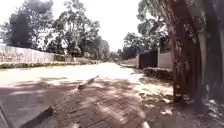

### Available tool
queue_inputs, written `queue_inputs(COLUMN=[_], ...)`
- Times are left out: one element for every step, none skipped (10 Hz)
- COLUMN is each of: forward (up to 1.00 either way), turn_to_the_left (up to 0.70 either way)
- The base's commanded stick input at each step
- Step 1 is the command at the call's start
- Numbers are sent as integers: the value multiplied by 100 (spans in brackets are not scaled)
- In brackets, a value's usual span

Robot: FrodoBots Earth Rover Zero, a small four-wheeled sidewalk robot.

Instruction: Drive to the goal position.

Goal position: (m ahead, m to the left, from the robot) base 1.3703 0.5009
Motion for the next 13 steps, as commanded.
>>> queue_inputs(forward=[50,50,50,50,50,50,50,50,50,50,50,50,50], turn_to_the_left=[0,0,0,-11,-29,-47,-41,-30,-19,-8,0,0,0])
